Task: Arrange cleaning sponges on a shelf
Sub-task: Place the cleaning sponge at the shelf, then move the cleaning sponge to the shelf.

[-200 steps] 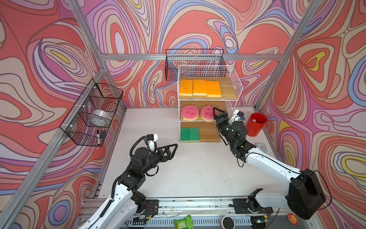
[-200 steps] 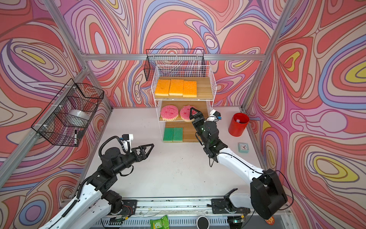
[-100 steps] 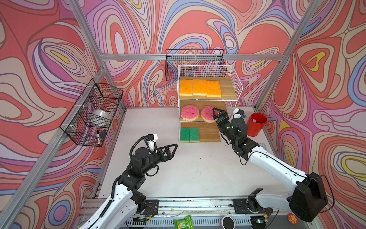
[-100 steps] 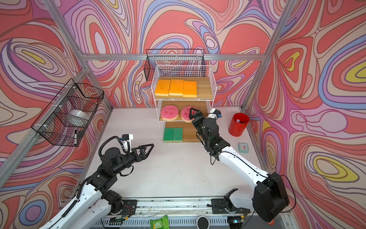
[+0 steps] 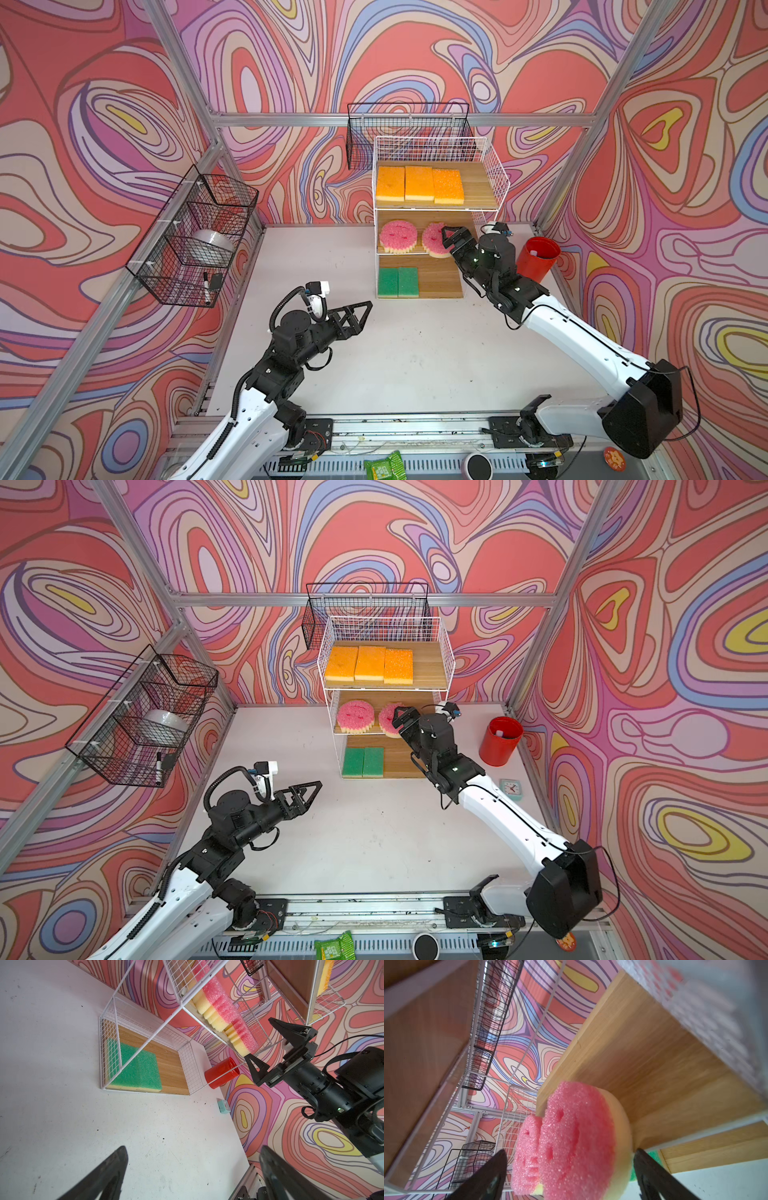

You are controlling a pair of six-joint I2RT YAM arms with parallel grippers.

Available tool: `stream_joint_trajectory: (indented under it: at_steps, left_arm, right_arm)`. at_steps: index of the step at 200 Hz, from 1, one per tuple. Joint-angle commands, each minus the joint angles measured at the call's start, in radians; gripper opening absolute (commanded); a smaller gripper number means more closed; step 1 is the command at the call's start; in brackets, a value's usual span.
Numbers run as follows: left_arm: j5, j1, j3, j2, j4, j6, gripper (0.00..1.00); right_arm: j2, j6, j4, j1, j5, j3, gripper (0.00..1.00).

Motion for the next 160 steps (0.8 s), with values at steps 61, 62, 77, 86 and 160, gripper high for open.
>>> stream_joint_trajectory:
  at_steps: [61,62,77,86,160]
  left_arm:
    - [0.014,0.007,-0.008,-0.017,0.011,-0.012,1.0]
    - [0.014,0.008,-0.008,-0.016,0.01,-0.012,1.0]
    - [0.012,0.007,-0.008,-0.024,0.002,-0.01,1.0]
    - [0.009,0.008,-0.008,-0.026,-0.001,-0.008,1.0]
    - [0.006,0.008,0.023,0.001,-0.005,0.012,1.0]
  right_arm:
    - [0.021,-0.022,-0.05,0.013,0.0,0.03,0.98]
    - [0.021,-0.023,-0.05,0.012,-0.002,0.03,0.98]
    - [0.019,-0.038,-0.054,0.013,-0.01,0.033,0.98]
    - [0.013,-0.05,-0.059,0.012,-0.01,0.03,0.98]
    - [-0.137,-0.165,-0.013,0.013,-0.079,-0.122,0.98]
